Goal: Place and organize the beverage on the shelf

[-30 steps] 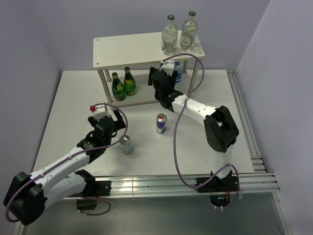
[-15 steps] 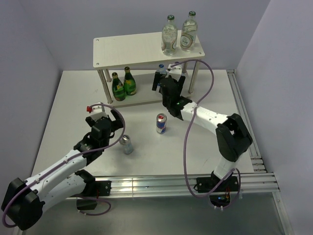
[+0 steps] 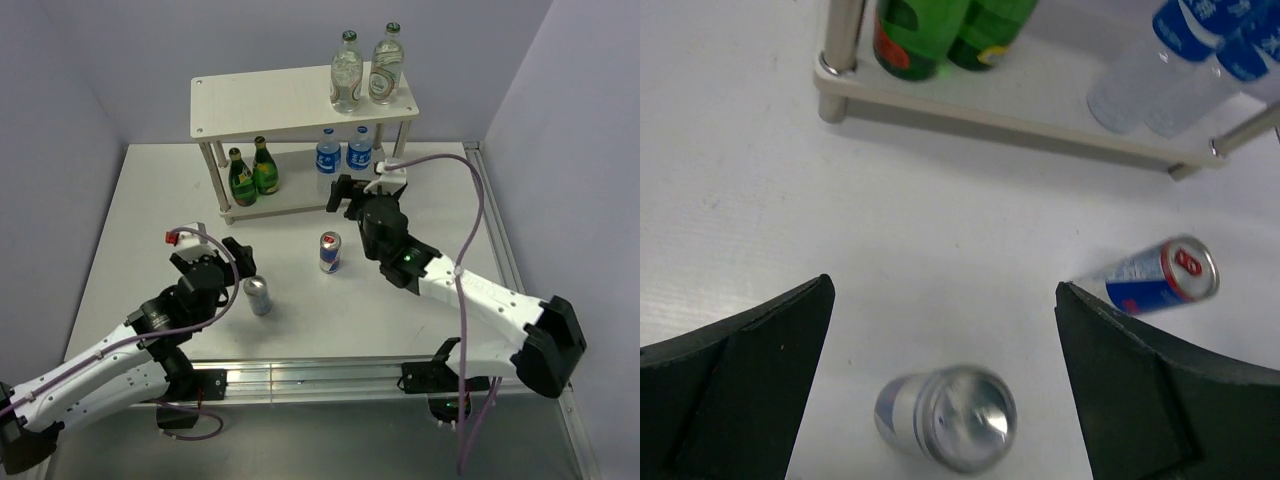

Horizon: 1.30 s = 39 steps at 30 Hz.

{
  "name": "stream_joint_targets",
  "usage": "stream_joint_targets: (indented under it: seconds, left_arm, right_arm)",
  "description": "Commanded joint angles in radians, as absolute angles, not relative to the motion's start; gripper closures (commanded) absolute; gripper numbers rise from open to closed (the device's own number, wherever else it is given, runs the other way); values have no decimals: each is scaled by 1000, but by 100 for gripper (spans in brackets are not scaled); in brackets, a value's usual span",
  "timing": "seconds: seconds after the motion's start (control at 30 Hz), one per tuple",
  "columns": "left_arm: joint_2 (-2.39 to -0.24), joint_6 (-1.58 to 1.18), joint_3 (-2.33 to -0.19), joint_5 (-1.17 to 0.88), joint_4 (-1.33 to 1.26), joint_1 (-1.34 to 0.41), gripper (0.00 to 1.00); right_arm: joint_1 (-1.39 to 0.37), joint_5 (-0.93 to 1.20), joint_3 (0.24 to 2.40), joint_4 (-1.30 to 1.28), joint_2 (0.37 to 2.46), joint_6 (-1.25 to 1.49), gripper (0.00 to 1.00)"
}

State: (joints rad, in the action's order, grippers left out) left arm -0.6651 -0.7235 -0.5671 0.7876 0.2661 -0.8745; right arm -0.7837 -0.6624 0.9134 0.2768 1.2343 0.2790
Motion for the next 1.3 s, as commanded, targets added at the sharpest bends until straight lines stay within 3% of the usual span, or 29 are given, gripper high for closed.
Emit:
stream_joint_targets:
  seconds: [0.0,0.27,0.43,0.73,1.13,1.27]
  left_arm:
    - [-673,-885,-632,940,477,-1003,1]
    - [-810,-1389,-660,1132,810,-1412,1]
    - [-942,-1671,-647,1143,926,-1519,1]
    - [-1086,-1617,-483,1201,588,-1528,1]
    - [-1249,-1631,-503,1316,552,-1491,1]
    - [-1243,-1406,-470,1293,326,-1442,1]
  right_arm:
    - [-851,-718,847,189,1132,316,0]
    - [-974,-683,634,8,931,465,0]
    - [-991,-588,531,-6,911,538,0]
    - [-989,-572,528,187,1152,548,0]
    - [-991,-706,612,434,1465,520,0]
    - [-991,-767,626,526,1528,486,0]
